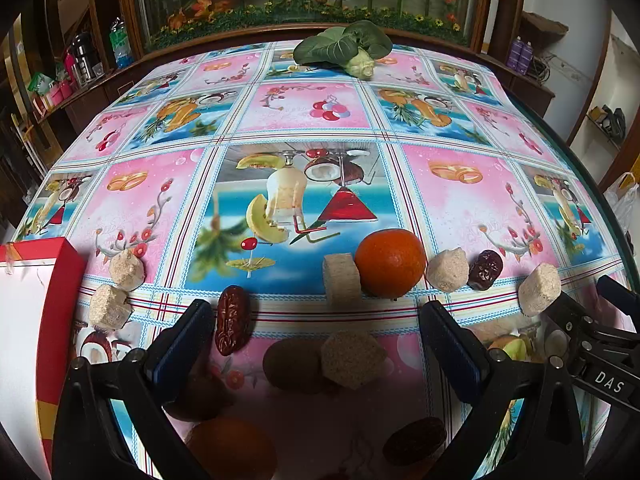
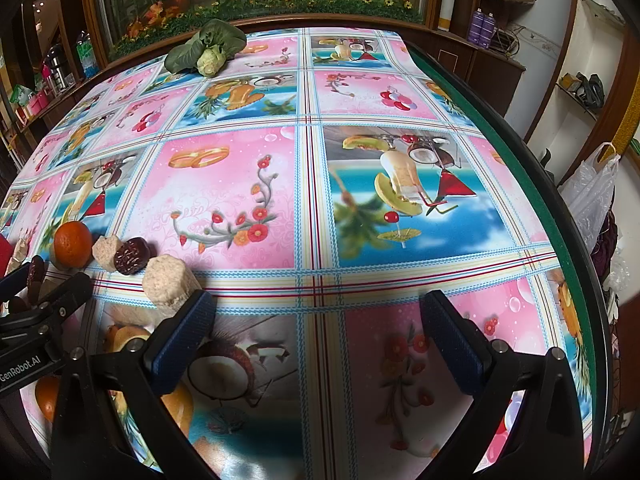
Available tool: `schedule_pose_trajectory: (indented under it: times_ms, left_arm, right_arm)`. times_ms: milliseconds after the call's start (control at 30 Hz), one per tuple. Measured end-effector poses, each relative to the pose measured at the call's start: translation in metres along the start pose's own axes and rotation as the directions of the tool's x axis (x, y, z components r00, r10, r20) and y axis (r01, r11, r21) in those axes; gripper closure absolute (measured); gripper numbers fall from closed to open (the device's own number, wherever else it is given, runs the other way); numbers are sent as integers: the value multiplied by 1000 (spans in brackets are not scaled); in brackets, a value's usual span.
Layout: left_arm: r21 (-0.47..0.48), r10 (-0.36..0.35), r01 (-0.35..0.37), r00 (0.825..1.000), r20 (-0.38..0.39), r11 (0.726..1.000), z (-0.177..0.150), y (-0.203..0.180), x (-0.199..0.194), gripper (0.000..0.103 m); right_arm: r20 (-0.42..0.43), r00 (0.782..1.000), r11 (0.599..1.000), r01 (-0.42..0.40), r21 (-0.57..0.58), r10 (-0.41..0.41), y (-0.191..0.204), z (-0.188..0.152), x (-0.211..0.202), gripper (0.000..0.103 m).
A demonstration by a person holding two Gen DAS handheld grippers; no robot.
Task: Organize fruits
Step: 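Grasp an orange with the left tool while the right tool grasps another orange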
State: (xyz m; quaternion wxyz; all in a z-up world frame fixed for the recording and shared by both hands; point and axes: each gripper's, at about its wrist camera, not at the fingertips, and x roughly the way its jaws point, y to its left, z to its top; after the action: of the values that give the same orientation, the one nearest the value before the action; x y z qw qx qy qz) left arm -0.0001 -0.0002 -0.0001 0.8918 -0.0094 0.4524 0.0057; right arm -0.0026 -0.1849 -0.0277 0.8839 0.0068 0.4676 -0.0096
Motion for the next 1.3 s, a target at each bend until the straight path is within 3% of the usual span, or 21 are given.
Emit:
schedule_pose_trajectory:
  times_ms: [400, 467, 567, 633, 700, 767, 867, 1000, 1067, 1133, 1167, 1233, 1300]
  left_arm:
    - [2, 0, 0, 1000, -3, 1000, 0, 0, 0, 1]
    - [38, -32, 33, 999, -43, 999, -1, 2, -2, 1]
    - [16, 16, -16, 1000, 27, 1000, -13, 16, -27, 6]
    - [35, 50, -55, 991, 123, 998, -31, 29, -63, 5]
    - [41, 98, -108, 976, 195, 993, -45, 40, -91, 4]
    - [57, 99, -117, 964, 247, 991, -60, 50, -110, 2]
    - [72, 134, -159, 953, 273, 985, -79, 60, -122, 2]
    - [94, 158, -184, 958, 238, 978, -79, 67, -117, 2]
    - [95, 179, -205, 956, 233, 974, -78, 69, -114, 2]
    - [100, 187, -211, 960, 210, 972, -75, 71, -109, 2]
    - [97, 179, -202, 963, 202, 975, -74, 72, -107, 2]
    - [96, 160, -179, 970, 183, 979, -73, 73, -105, 2]
    - [109, 148, -166, 976, 159, 980, -72, 69, -101, 2]
  right_arm:
    - [-1, 1000, 1000, 0, 0, 0, -1, 0, -1, 0]
    - [-1, 1000, 1000, 4, 7, -4, -1, 0, -1, 0]
    - [-3, 1000, 1000, 16, 26, -16, 4, 2, -1, 0]
    - [-10, 999, 999, -39, -3, 39, 6, 1, -7, 0]
    - [65, 992, 994, -107, -3, 107, 5, 0, -23, 0]
    - [151, 972, 983, -178, -42, 183, 10, -3, -46, 0]
    - [197, 929, 946, -285, -156, 312, 29, -10, -70, 0]
    - [92, 902, 871, -375, -318, 422, 69, -23, -79, 0]
    - [43, 891, 833, -404, -378, 452, 89, -30, -82, 4]
    - [13, 895, 817, -401, -414, 446, 102, -35, -82, 18]
    - [-20, 895, 812, -415, -411, 447, 106, -35, -80, 23]
    - [-78, 890, 812, -444, -380, 450, 109, -32, -70, 42]
    - [-124, 890, 817, -453, -357, 439, 112, -29, -59, 47]
